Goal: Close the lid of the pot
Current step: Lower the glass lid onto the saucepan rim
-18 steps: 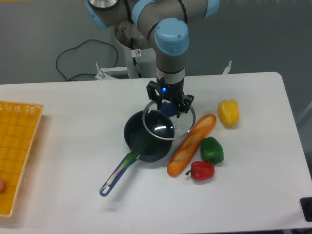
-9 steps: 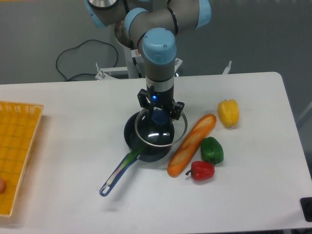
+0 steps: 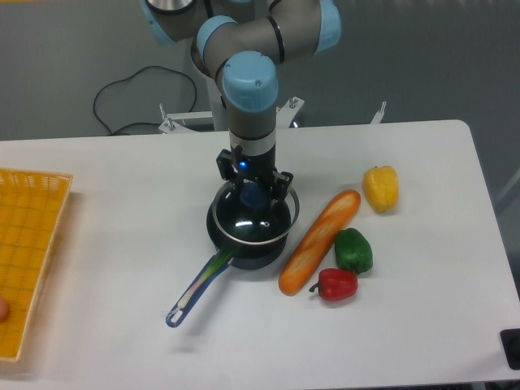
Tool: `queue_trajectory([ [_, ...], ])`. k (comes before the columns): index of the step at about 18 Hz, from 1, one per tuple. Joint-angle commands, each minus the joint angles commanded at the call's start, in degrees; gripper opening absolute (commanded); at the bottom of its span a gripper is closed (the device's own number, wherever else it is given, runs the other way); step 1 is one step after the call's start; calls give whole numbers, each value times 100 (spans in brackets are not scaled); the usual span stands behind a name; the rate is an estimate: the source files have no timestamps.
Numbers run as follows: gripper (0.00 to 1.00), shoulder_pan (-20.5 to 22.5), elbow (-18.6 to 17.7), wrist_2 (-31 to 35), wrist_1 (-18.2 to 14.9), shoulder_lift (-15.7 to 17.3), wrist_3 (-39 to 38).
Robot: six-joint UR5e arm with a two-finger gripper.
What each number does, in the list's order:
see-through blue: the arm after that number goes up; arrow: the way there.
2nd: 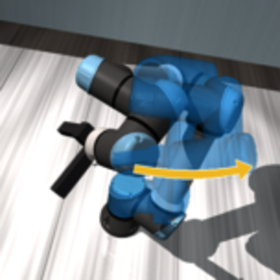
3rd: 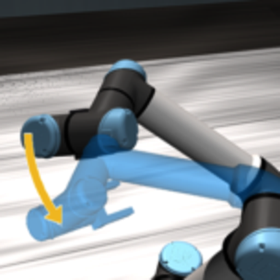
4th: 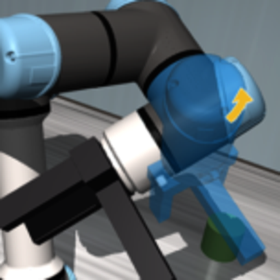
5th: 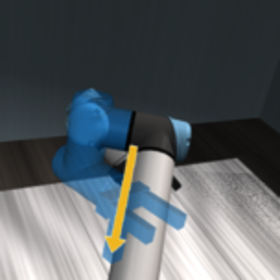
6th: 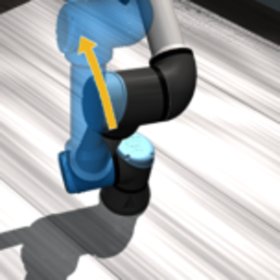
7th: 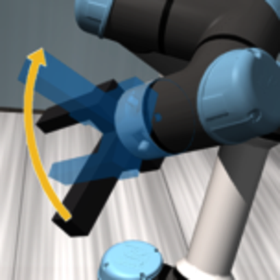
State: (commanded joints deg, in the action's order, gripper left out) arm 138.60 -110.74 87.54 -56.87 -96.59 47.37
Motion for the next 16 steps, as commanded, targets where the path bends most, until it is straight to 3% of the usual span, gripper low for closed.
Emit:
queue_trajectory([
  [16,51,-105,88,9,9,-211,-79],
])
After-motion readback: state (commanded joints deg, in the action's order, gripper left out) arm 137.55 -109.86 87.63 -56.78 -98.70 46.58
